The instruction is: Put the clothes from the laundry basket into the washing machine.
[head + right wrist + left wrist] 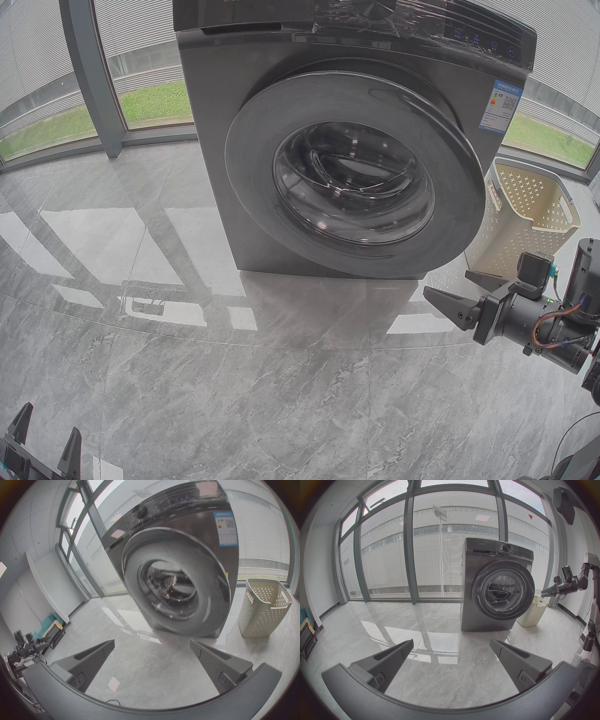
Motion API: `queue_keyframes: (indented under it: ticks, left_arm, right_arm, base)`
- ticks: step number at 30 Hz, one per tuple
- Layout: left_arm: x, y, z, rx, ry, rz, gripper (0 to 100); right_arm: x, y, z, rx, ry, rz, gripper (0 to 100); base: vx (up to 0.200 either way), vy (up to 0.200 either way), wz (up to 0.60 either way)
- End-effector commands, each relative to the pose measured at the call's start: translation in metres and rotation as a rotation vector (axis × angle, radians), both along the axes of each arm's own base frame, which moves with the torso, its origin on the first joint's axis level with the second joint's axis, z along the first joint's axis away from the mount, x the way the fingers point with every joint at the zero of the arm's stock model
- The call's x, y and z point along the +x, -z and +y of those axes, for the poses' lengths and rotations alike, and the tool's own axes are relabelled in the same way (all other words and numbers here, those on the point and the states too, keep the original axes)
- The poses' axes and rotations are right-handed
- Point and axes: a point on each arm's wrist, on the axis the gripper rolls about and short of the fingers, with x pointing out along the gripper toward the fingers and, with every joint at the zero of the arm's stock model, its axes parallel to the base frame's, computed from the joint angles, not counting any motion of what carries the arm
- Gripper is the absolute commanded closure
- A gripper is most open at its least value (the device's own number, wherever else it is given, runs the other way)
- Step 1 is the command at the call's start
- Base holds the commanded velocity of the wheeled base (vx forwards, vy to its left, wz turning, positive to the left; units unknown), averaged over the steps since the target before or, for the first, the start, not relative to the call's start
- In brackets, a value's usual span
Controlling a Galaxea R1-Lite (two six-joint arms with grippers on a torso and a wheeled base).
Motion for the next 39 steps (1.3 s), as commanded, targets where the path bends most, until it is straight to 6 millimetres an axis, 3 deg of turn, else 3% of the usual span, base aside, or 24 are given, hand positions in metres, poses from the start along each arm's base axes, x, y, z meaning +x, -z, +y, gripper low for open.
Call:
queue_keyframes:
  ticks: [1, 6, 35, 39]
  left_arm:
    - [0.000, 0.005, 0.000, 0.002, 0.000, 0.003, 0]
    - [0.000, 0.005, 0.000, 0.002, 0.000, 0.003, 0]
    - [0.000, 0.005, 0.000, -0.001, 0.000, 0.004, 0]
    - [0.000, 0.005, 0.000, -0.001, 0.000, 0.003, 0]
  right_arm:
    - [0.014, 0.007, 0.010, 0.002, -0.002, 0.006, 0]
    - [0.025, 0.001, 0.016, 0.049, 0.002, -0.071, 0]
    - [0.038, -0.044, 0.018, 0.160, 0.057, -0.219, 0]
    - [0.038, -0.046, 0.017, 0.162, 0.091, -0.227, 0]
  base:
    - [0.000, 0.000, 0.00]
    - [0.120, 0.000, 0.00]
    - [0.200, 0.000, 0.00]
    - [0.000, 0.000, 0.00]
